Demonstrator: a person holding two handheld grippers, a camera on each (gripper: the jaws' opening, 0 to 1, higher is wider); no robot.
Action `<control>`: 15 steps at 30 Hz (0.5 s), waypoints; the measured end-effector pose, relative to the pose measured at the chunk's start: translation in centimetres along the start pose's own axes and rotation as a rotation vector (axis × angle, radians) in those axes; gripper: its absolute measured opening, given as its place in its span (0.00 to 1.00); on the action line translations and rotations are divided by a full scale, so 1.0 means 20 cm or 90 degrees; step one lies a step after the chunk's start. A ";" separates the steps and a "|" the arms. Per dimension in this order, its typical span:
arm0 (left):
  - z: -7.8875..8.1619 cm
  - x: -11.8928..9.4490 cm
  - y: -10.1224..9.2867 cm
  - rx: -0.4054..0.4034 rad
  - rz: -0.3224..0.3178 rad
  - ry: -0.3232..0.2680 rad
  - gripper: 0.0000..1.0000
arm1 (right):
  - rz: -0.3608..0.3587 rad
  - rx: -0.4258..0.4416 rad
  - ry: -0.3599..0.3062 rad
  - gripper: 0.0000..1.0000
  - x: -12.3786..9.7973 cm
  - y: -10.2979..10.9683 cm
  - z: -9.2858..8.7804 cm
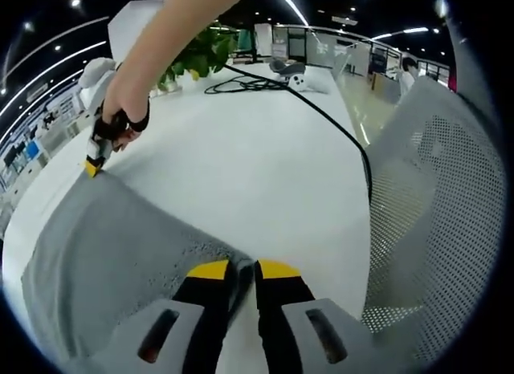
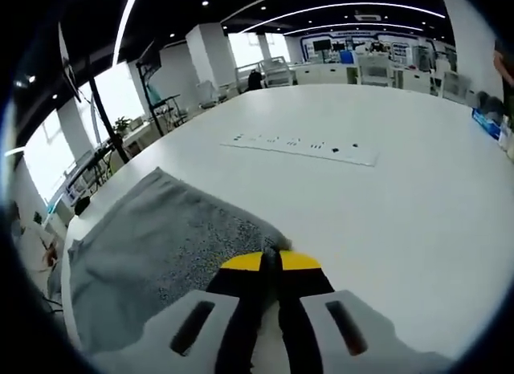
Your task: Fold the towel on the table until its edges align and the towel forms a compact rectangular stack.
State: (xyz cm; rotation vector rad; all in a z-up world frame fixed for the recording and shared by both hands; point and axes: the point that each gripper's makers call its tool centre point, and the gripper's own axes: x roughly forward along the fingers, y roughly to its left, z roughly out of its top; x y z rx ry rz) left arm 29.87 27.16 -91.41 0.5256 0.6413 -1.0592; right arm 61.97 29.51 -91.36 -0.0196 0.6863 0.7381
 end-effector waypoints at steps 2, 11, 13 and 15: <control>-0.01 -0.01 0.00 -0.005 0.000 0.002 0.11 | -0.003 -0.009 0.002 0.02 -0.01 0.00 0.00; 0.00 -0.02 0.01 -0.027 0.007 -0.001 0.03 | -0.010 -0.018 -0.001 0.01 -0.03 0.01 0.02; 0.00 -0.03 0.01 -0.030 0.004 -0.003 0.03 | -0.010 -0.019 -0.003 0.01 -0.04 0.01 0.04; 0.01 -0.04 0.01 -0.031 0.002 -0.006 0.03 | -0.009 -0.019 -0.005 0.01 -0.03 0.01 0.04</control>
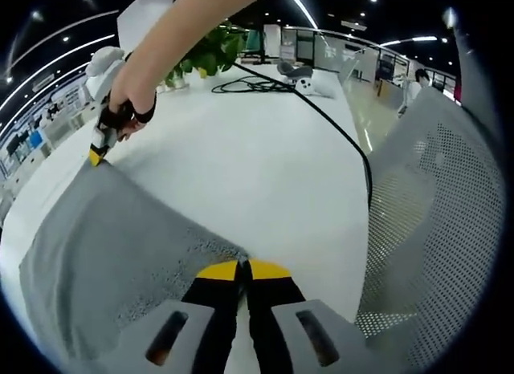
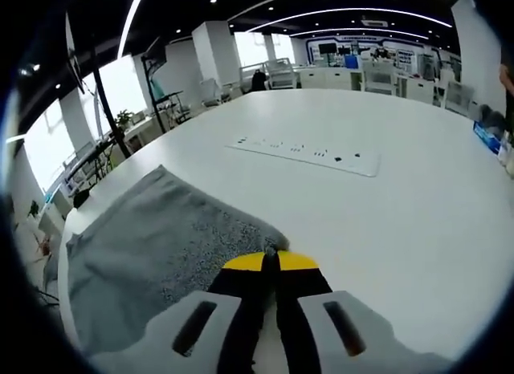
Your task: Fold the towel on the table until its edges align and the towel forms a compact rectangular stack.
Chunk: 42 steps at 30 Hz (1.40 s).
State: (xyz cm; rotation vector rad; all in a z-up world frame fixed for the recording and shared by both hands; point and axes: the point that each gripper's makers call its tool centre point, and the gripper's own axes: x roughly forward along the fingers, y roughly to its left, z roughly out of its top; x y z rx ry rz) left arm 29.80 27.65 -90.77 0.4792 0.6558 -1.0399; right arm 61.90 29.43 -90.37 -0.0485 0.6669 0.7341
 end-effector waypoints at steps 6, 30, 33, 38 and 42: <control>0.05 -0.06 0.00 -0.006 0.006 -0.025 0.03 | -0.003 -0.007 -0.008 0.01 -0.04 0.01 0.06; 0.43 -0.18 -0.08 -0.036 -0.016 -0.162 0.03 | -0.038 0.010 -0.072 0.01 -0.28 0.00 0.26; 0.43 -0.22 -0.07 -0.058 -0.007 -0.170 0.03 | -0.033 0.014 -0.084 0.01 -0.29 0.02 0.29; 0.43 -0.29 -0.05 -0.101 -0.010 -0.197 0.03 | -0.026 0.012 -0.094 0.01 -0.29 0.07 0.33; 0.41 -0.36 -0.01 -0.124 0.004 -0.209 0.03 | -0.020 0.008 -0.102 0.01 -0.29 0.12 0.38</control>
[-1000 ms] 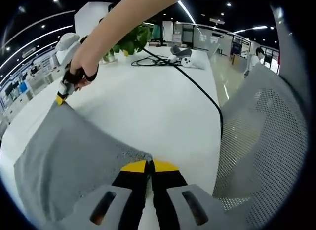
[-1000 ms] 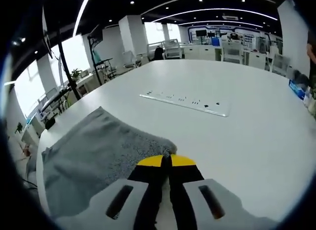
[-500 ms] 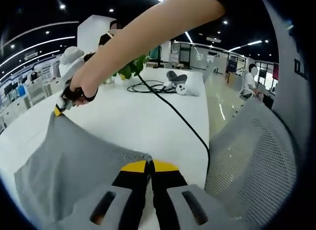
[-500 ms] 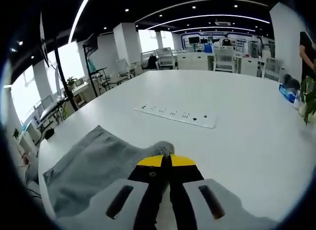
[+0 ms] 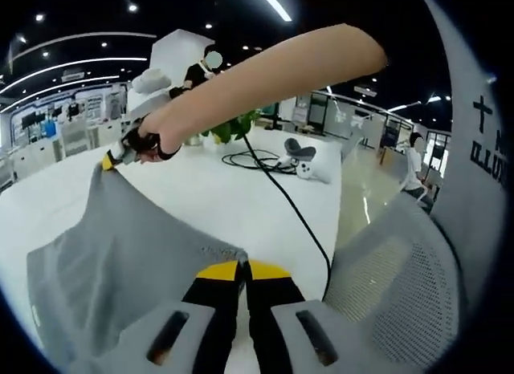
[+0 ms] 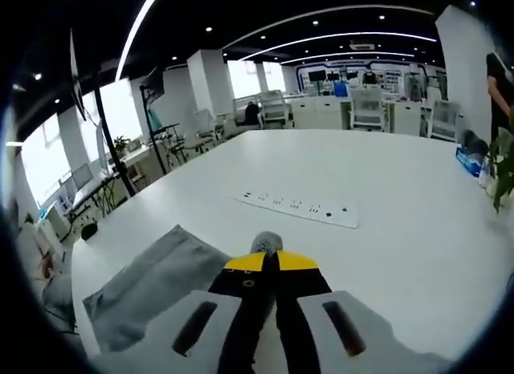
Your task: Fold the towel on the table until its edges align and the towel forms a compact rectangular stack.
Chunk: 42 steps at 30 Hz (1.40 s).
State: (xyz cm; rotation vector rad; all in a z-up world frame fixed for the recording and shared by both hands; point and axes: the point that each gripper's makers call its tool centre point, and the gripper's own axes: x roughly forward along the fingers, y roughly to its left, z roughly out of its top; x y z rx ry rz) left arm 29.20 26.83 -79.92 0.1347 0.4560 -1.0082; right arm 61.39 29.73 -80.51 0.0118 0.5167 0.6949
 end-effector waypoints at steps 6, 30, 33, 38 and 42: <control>0.01 -0.10 0.03 -0.023 0.031 -0.021 0.03 | 0.013 0.002 -0.015 0.01 0.00 0.10 0.07; -0.08 -0.58 0.33 -0.113 0.188 -0.083 0.03 | 0.069 -0.025 -0.022 0.01 0.18 0.46 0.22; -0.09 -0.62 0.35 -0.119 0.200 -0.091 0.03 | 0.072 -0.027 -0.023 0.01 0.20 0.50 0.23; -0.12 -0.68 0.37 -0.128 0.217 -0.096 0.03 | 0.075 -0.023 -0.023 0.01 0.23 0.53 0.25; -0.14 -0.73 0.38 -0.158 0.227 -0.114 0.03 | 0.080 -0.014 -0.023 0.01 0.28 0.59 0.27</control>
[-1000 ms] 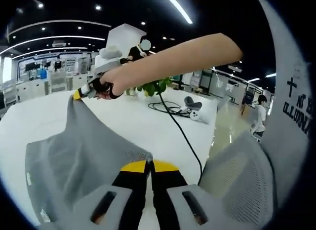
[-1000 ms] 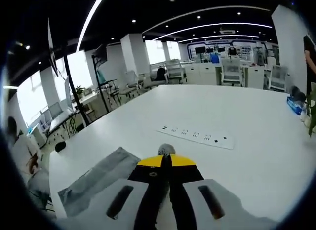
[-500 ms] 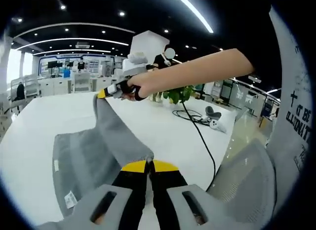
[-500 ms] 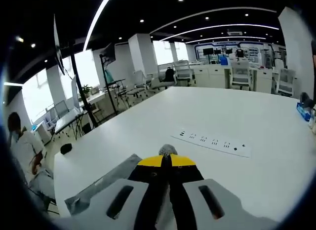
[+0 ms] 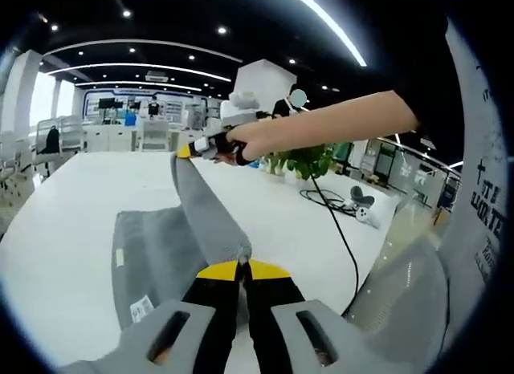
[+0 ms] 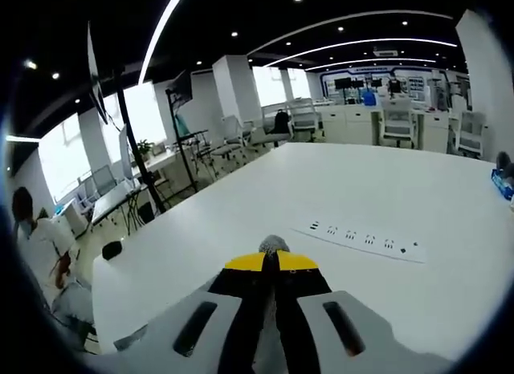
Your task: Fold the towel on the table until its edges align and the towel forms a compact rectangular stack.
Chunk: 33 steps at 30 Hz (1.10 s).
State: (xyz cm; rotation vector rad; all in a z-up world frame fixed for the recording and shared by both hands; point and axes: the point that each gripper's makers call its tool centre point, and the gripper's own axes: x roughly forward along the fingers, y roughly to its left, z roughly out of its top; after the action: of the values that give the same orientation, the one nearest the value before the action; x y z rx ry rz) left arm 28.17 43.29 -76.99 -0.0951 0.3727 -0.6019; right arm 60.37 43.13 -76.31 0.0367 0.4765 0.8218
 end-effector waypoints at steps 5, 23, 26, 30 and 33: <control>-0.03 -0.05 0.04 -0.023 0.006 -0.013 0.02 | 0.009 0.020 0.001 0.01 0.05 0.08 0.00; -0.17 -0.19 0.25 -0.106 0.064 -0.031 0.02 | 0.029 0.024 0.019 0.01 0.24 0.27 -0.03; -0.22 -0.19 0.28 -0.124 0.066 -0.027 0.02 | 0.028 0.023 0.027 0.01 0.28 0.29 -0.05; -0.29 -0.20 0.34 -0.141 0.080 -0.012 0.02 | 0.028 0.023 0.037 0.01 0.32 0.34 -0.09; -0.34 -0.20 0.38 -0.159 0.087 -0.007 0.03 | 0.024 0.017 0.048 0.01 0.38 0.35 -0.14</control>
State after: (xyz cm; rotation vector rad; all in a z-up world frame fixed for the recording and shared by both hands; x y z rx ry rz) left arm 26.69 51.94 -83.44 -0.3090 0.4388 -0.4179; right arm 58.68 52.83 -80.33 0.0401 0.5600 0.8555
